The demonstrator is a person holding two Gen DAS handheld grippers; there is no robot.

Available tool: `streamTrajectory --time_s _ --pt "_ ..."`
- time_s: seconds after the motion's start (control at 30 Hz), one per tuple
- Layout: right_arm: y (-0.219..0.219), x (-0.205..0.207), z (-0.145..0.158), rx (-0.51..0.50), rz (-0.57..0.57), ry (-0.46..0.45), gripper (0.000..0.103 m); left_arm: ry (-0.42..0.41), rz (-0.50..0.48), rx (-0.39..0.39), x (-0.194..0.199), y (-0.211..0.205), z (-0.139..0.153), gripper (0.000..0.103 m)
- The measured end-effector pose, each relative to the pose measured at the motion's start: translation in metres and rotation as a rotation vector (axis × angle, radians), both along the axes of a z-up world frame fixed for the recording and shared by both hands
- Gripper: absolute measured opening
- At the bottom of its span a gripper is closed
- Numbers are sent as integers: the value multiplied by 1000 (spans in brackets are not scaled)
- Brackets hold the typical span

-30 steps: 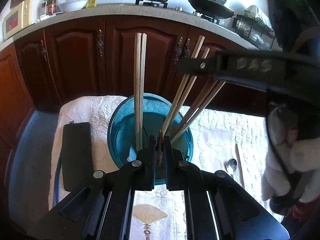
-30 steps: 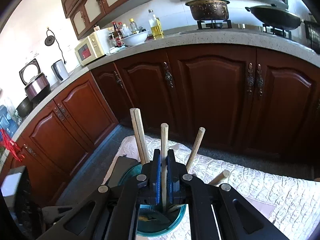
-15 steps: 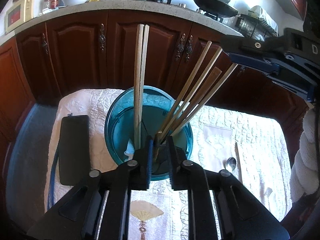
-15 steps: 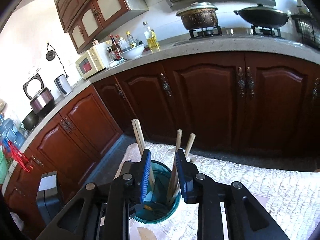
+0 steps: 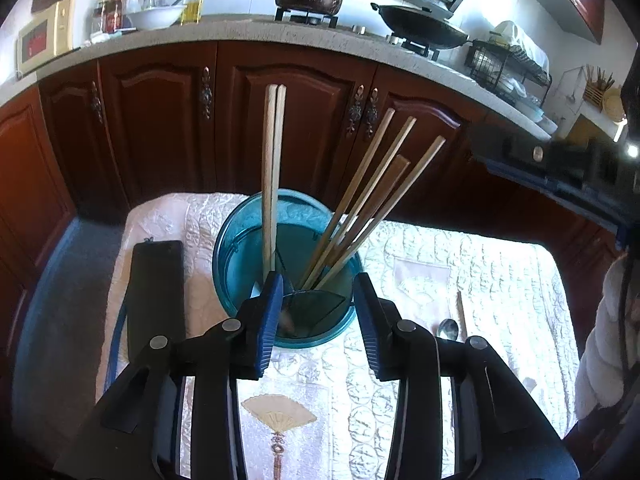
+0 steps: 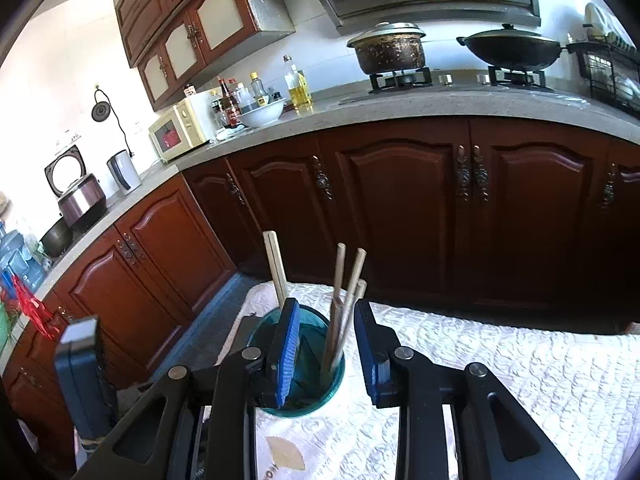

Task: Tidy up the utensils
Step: 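Withdraw both tools from the cup toward the silver spoon and chopstick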

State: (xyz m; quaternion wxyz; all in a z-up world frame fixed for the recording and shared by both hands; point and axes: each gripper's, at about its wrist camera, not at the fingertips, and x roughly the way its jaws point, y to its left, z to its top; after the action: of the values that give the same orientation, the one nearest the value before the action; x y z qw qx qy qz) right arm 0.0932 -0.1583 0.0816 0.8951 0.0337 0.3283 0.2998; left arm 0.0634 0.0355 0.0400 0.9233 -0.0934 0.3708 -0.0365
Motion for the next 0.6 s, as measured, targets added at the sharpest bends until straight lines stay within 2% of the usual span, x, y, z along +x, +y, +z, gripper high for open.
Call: streamTrajectory --time_s 0.13,0.6 --pt "-12 -9 -2 -16 -20 -9 29 -27 -9 15 -6 -8 9 43" --pt "-66 -33 -14 -58 -98 10 31 -54 -77 24 -15 -48 20 47"
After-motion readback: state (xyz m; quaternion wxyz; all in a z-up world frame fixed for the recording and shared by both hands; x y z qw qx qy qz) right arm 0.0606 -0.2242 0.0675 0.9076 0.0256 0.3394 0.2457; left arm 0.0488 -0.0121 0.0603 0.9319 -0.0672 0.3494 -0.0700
